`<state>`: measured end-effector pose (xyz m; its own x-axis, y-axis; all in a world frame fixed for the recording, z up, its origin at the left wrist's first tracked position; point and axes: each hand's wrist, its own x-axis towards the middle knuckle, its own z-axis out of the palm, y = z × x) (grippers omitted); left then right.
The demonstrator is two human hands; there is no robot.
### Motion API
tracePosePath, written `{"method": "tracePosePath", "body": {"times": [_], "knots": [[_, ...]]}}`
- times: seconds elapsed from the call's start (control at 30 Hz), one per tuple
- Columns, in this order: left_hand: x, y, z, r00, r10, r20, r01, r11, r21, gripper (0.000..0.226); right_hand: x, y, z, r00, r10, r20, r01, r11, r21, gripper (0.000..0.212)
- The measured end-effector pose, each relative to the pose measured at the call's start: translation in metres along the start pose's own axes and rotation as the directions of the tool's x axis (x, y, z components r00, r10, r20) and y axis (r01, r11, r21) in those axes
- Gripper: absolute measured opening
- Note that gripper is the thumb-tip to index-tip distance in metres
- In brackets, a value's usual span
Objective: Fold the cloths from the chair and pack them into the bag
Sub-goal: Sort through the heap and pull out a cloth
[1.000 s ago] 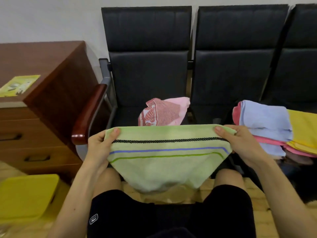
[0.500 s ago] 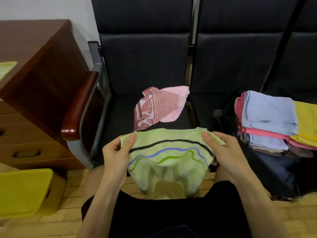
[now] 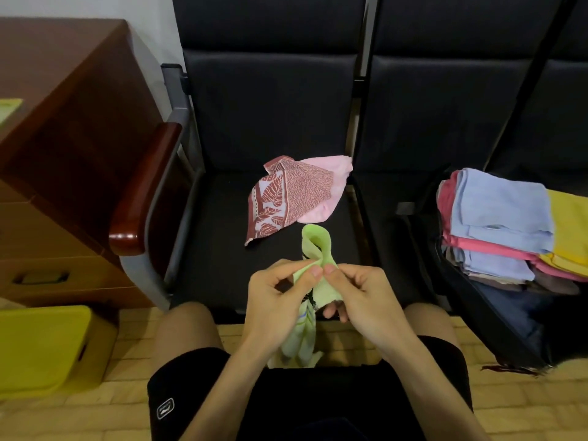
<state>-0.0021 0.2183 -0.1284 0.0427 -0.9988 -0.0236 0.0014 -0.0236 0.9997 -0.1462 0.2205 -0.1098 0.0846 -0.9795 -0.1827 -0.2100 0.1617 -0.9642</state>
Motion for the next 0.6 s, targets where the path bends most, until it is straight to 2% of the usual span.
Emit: {"method": "tracePosePath", "body": {"times": [0.2, 0.43, 0.5, 0.6], "knots": [[0.0, -0.004, -0.004, 0.994, 0.008, 0.107, -0.015, 0.998, 0.063, 0.024, -0.002, -0.007, 0.002, 0.998, 0.068, 0.009, -0.069, 0.997, 0.035, 0.033], [0.004, -0.01, -0.011, 0.969, 0.067, 0.237, -0.104, 0.984, 0.145, 0.051, 0.001, -0.012, -0.004, 0.965, 0.208, 0.16, -0.24, 0.947, 0.214, 0.071], [0.008, -0.011, -0.011, 0.98, 0.097, 0.173, -0.132, 0.971, 0.2, 0.04, 0.001, -0.012, -0.003, 0.955, 0.215, 0.205, -0.261, 0.935, 0.238, 0.069], [0.016, -0.01, -0.015, 0.99, 0.111, 0.088, -0.123, 0.981, 0.152, 0.022, -0.001, -0.009, -0.004, 0.964, 0.176, 0.198, -0.214, 0.958, 0.193, 0.053]]}}
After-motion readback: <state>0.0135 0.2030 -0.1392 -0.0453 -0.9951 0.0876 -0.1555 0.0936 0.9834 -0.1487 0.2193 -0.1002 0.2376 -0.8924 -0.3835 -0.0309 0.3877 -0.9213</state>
